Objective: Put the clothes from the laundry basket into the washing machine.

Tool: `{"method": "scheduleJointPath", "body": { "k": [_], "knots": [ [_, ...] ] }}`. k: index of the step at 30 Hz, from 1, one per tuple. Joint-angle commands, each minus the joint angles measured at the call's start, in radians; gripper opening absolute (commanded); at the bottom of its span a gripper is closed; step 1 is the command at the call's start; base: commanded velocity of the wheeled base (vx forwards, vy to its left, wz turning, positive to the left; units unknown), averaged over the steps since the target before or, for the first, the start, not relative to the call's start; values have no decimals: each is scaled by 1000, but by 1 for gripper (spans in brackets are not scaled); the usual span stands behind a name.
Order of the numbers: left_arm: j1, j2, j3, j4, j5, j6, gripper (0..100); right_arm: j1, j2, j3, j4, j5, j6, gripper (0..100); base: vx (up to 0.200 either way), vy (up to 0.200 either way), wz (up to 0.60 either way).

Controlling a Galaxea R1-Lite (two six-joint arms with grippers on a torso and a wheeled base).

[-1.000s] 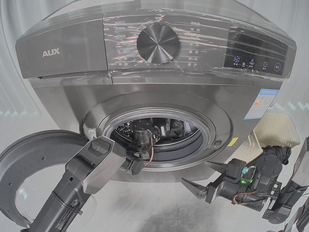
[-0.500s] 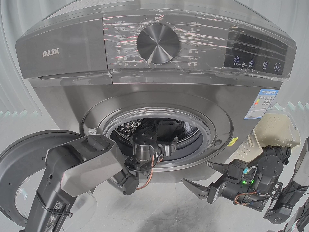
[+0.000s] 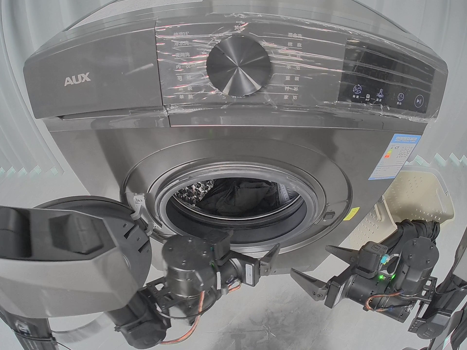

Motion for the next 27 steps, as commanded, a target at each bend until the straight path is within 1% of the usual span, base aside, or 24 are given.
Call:
{"method": "scheduleJointPath", "body": {
  "k": [1,2,3,4,5,7,9,11,14,16,17,18,20,22,23,24,25,26,27],
  "knots": [
    [-24,-292,225,-36,7,-31,100,-5,-110,66,1,-65,5,100,0,0,0],
    [-24,-323,259,-36,11,-33,100,-6,-119,69,3,-83,6,100,0,0,0],
    [-21,-344,294,-41,25,-40,100,-12,-130,74,3,-100,6,100,0,0,0],
    [-21,-344,294,-41,25,-40,100,-12,-130,74,3,-100,6,100,0,0,0],
    [-13,-376,350,-49,65,-57,100,-22,-154,89,6,-123,8,100,0,0,0],
    [-13,-409,397,-73,85,-68,100,-37,-182,91,15,-134,21,100,0,0,0],
    [-4,-432,442,-116,94,-65,100,-57,-212,91,15,-145,17,100,0,0,0],
    [13,-461,480,-148,96,-60,100,-78,-238,91,17,-145,9,100,0,0,0],
    [48,-528,520,-148,93,-51,100,-111,-265,91,35,-145,0,100,0,0,0],
    [79,-553,546,-148,91,-45,100,-128,-298,91,86,-143,-11,100,-100,0,0],
    [105,-568,569,-148,87,-34,100,-138,-337,91,138,-140,-15,100,-200,0,0],
    [114,-576,583,-148,85,-25,100,-143,-363,91,170,-137,-17,100,-200,0,0],
    [125,-590,586,-142,88,-5,100,-147,-442,91,277,-132,-15,100,-200,0,0],
    [125,-619,586,-139,90,2,100,-147,-518,91,376,-132,-12,100,-200,0,0],
    [125,-619,586,-139,90,2,100,-147,-518,91,376,-132,-12,100,-200,0,0],
    [120,-657,586,-127,90,22,100,-147,-585,91,458,-132,-6,100,-200,0,0],
    [120,-660,586,-125,90,24,100,-147,-588,91,465,-132,-5,100,-200,0,0],
    [114,-686,586,-102,91,55,100,-151,-633,91,514,-134,1,100,-200,0,0],
    [112,-706,586,-85,93,68,100,-154,-653,91,537,-137,3,100,-200,0,0]
  ]
}}
